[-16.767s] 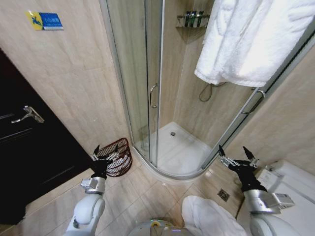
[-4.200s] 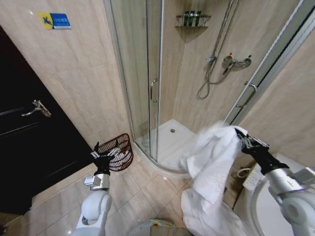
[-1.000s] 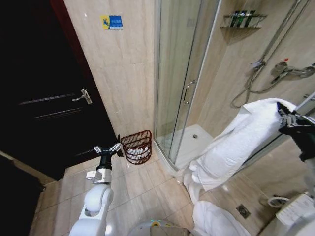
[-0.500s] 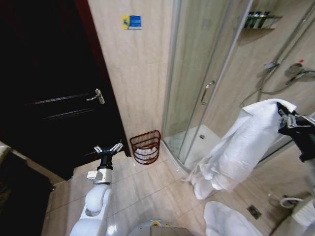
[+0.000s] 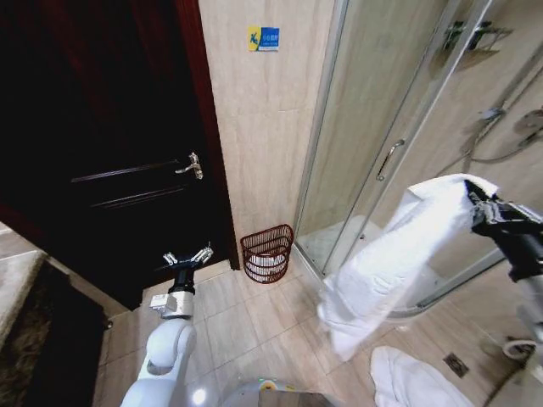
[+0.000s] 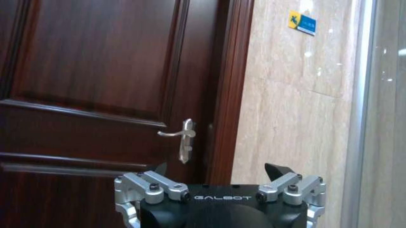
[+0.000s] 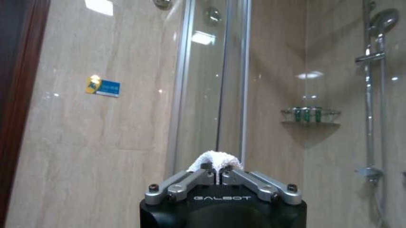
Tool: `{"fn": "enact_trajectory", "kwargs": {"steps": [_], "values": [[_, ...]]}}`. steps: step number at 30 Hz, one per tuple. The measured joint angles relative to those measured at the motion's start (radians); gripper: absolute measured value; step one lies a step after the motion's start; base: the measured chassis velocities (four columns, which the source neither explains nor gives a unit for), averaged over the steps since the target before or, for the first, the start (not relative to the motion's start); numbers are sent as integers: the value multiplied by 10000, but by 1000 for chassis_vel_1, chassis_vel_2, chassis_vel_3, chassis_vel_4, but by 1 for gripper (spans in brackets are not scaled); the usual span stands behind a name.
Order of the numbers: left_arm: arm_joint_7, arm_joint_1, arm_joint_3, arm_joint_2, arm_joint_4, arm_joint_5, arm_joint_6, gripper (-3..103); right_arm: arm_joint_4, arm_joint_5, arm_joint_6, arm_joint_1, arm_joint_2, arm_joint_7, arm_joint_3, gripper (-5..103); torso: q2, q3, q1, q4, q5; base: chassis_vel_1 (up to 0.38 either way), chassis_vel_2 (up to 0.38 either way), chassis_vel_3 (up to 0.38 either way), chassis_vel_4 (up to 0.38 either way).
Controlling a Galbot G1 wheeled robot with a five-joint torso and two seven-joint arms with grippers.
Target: Discard the used towel into the hamper.
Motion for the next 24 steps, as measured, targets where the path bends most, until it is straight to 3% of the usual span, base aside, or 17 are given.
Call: {"fn": "enact_trajectory", "kwargs": {"steps": [13,15,18,20,22,23,24], "values": [[-41,-41,24,-9,78,33,-80,100,0,6,110,-13,29,-293,-88,1,0,0,2,4,-6,63,66,49,48],[-163,-56,25,-7,146,121,-314,100,0,68,87,101,-69,-282,-172,1,0,0,1,4,-3,66,63,57,70],[-213,-12,31,17,156,145,-434,100,0,445,-189,360,-321,-59,-319,1,0,0,1,-1,-4,15,18,17,9],[-230,-18,245,231,155,102,-355,100,0,1161,-494,646,-765,453,-375,1,0,0,0,5,-3,0,0,0,0],[-221,-45,476,505,175,112,-259,100,-1,1467,-519,893,-1218,787,-342,1,0,0,1,-12,-2,0,0,0,0],[-221,-45,476,505,175,112,-259,100,-1,1467,-519,893,-1218,787,-342,1,0,0,1,-12,-2,0,0,0,0],[-219,58,505,604,166,116,-226,100,0,1621,-516,1122,-1658,882,-411,1,0,0,1,-8,-3,0,0,0,0]]}}
